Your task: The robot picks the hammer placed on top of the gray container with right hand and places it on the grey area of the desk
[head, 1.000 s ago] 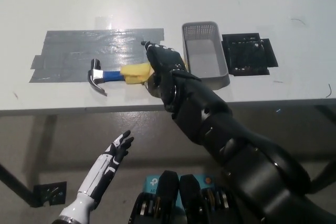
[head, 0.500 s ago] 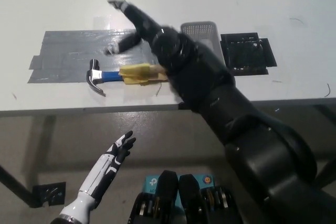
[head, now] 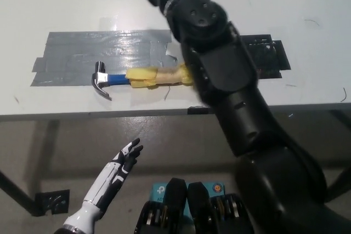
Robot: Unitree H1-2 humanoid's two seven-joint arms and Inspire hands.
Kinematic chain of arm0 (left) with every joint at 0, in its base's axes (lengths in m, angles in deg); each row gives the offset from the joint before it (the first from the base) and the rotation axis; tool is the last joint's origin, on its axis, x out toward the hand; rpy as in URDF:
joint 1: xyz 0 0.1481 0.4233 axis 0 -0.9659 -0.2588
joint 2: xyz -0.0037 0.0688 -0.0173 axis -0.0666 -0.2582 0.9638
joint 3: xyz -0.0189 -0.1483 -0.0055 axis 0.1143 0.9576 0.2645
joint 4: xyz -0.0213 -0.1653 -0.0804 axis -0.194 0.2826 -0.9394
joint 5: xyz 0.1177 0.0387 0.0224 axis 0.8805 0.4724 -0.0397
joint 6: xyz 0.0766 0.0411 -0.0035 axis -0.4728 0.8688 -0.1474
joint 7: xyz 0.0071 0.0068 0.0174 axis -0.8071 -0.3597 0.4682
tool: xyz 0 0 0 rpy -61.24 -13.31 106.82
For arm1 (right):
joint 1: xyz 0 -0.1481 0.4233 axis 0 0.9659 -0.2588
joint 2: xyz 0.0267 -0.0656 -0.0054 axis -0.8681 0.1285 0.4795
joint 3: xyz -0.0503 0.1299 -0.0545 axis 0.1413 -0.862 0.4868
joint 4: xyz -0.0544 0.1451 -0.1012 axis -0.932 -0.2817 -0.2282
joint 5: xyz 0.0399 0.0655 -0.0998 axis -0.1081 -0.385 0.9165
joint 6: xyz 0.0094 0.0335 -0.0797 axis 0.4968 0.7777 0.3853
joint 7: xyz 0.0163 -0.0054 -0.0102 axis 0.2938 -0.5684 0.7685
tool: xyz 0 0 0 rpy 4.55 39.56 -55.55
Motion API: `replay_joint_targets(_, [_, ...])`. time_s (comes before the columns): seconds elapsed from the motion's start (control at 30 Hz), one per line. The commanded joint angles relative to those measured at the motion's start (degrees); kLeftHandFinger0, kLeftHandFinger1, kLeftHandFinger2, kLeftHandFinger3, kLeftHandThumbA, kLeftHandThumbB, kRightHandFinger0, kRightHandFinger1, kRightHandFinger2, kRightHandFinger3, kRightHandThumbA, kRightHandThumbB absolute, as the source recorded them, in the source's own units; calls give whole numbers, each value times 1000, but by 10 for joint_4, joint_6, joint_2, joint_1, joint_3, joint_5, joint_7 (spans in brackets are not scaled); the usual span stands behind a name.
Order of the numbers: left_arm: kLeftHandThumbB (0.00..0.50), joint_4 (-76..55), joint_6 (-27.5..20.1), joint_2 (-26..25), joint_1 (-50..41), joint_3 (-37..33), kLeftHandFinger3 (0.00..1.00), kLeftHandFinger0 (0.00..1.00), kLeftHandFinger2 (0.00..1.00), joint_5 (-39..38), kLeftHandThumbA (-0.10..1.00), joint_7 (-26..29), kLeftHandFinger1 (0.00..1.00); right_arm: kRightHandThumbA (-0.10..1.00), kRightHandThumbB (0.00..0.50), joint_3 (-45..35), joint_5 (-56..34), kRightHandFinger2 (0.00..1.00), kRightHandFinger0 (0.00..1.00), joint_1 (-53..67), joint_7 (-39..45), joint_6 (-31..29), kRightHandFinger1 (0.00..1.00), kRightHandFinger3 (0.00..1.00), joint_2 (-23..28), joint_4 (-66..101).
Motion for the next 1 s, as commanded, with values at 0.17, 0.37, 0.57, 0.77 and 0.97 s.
replay_joint_targets(0.17, [138,19,5,-8,91,23,1000,1000,1000,-14,1000,-4,1000,1000,446,-68,-225,1000,1000,155,81,137,1000,1000,152,665])
replay_joint_targets(0.37, [125,44,8,-8,135,30,1000,1000,1000,-25,1000,-6,1000,1000,434,-109,-299,1000,1000,305,52,108,1000,1000,211,807])
replay_joint_targets(0.57, [123,52,5,-6,144,32,1000,1000,1000,-26,1000,-3,1000,1000,429,-140,-374,1000,1000,422,24,32,1000,1000,236,844])
replay_joint_targets(0.77, [120,46,-1,-5,119,33,1000,1000,1000,-30,1000,-2,1000,1000,377,-106,-303,1000,1000,531,16,-31,1000,1000,172,799])
replay_joint_targets(0.97, [115,32,-8,-7,70,31,1000,1000,1000,-32,1000,-4,1000,1000,313,-39,-186,1000,1000,629,30,-110,1000,1000,120,646])
